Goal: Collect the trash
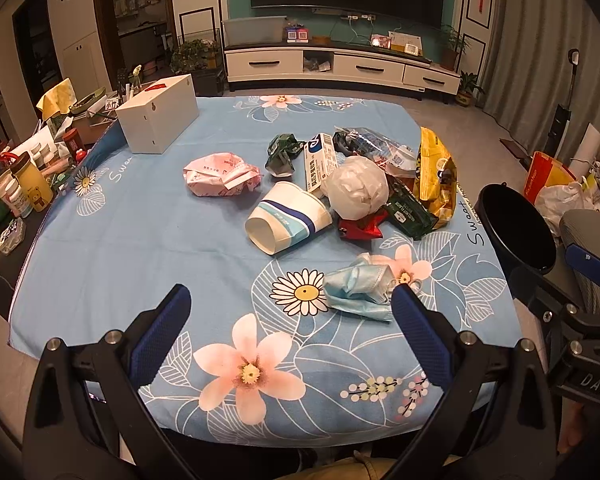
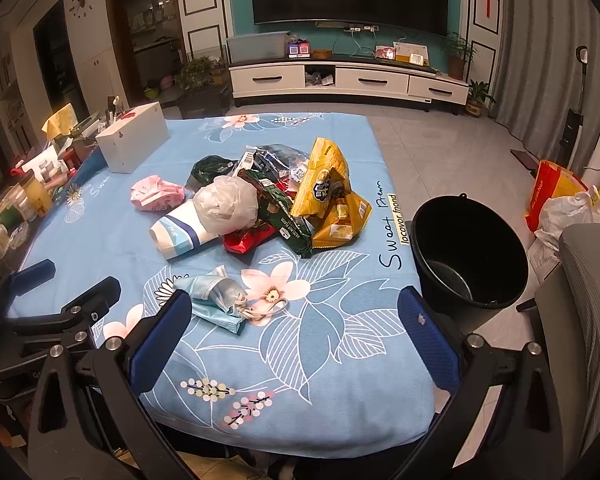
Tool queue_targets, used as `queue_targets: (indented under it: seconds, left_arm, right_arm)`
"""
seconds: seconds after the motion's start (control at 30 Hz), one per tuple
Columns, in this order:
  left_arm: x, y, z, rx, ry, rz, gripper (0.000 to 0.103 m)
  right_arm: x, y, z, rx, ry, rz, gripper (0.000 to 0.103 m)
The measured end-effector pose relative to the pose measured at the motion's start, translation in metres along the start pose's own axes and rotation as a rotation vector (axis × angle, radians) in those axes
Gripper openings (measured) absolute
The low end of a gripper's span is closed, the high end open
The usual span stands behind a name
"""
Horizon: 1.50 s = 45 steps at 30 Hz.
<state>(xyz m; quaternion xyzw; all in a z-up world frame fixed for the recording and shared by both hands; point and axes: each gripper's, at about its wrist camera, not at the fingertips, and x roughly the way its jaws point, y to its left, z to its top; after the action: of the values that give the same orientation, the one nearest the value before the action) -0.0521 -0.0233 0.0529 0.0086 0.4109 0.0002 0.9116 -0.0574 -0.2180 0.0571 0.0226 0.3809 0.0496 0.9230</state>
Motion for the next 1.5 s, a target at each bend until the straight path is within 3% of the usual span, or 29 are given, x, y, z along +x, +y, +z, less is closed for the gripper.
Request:
queue_targets:
  seconds: [0.63,0.8,0.97,1.13,1.2,1.27,1.37,1.5]
  left_arm:
    - [0.005,-0.005,0.001,0.010,0.011,-0.006,0.100]
    - [0.009,-0.004,0.001,0.005,0.020,-0.018,0.100]
    - [0.015,0.011,-0.001,-0.043,0.021,-0.095,0.100]
    - [0.038,0.035,-0.015,-0.139,0.054,-0.212,0.100]
    - [0.050,0.043,-0.022,-0.167,0.081,-0.219,0.100]
    - [0.061,0.048,-0.029,-0.184,0.092,-0.217,0.100]
    - [0.075,0.053,-0.034,-0.218,0.107,-0.270,0.100]
    - [0.083,0.046,-0.031,-0.186,0.082,-0.305,0.100]
  right_arm:
    - [0.001,0.000,-0.001,0.005,-0.012,0.001,0.101]
    - [0.007,-0.004,0.001,0.008,0.028,-0.002,0.101]
    - [0.017,-0.009,-0.004,-0.009,0.041,0.045,0.101]
    - [0.035,-0.009,-0.021,-0.012,0.101,0.164,0.101]
    - [0.044,-0.004,-0.027,-0.056,0.077,0.178,0.101]
    - [0.058,0.000,-0.033,-0.092,0.135,0.199,0.101]
    - [0.072,0.010,-0.041,-0.110,0.138,0.277,0.100]
    - [0.090,0.017,-0.041,-0.141,0.143,0.265,0.099]
